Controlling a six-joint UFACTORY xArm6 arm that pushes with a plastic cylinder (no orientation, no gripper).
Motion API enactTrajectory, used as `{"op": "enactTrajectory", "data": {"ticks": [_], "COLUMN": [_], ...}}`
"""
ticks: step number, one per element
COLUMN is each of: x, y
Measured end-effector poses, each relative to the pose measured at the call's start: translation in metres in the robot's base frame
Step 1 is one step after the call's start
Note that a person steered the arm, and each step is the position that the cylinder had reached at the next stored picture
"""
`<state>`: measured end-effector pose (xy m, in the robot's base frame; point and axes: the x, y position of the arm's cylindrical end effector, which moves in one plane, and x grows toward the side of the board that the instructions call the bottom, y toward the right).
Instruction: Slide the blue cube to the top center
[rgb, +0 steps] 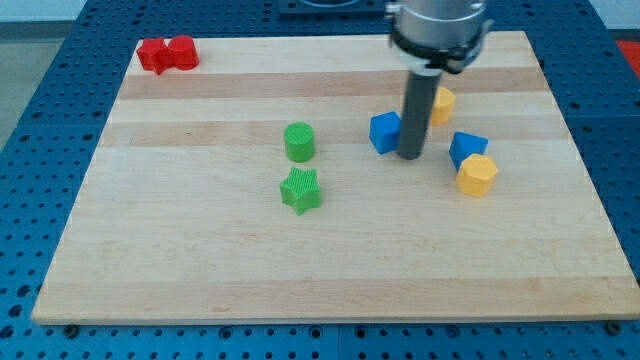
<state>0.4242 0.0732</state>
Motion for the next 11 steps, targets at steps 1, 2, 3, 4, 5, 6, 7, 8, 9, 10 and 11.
{"op": "enactTrajectory", "data": {"ticks": [1,2,3,4,5,6,7,8,9,10,11], "x": [-0.026,-0.063,-0.045,-0.031,-0.052,-0.096,-0.122,-0.127,-0.131,-0.147,-0.157], "y": [-0.038,-0.043,-0.043,-0.027,-0.008,-0.012,-0.043,-0.036,-0.028,-0.029,-0.063]}}
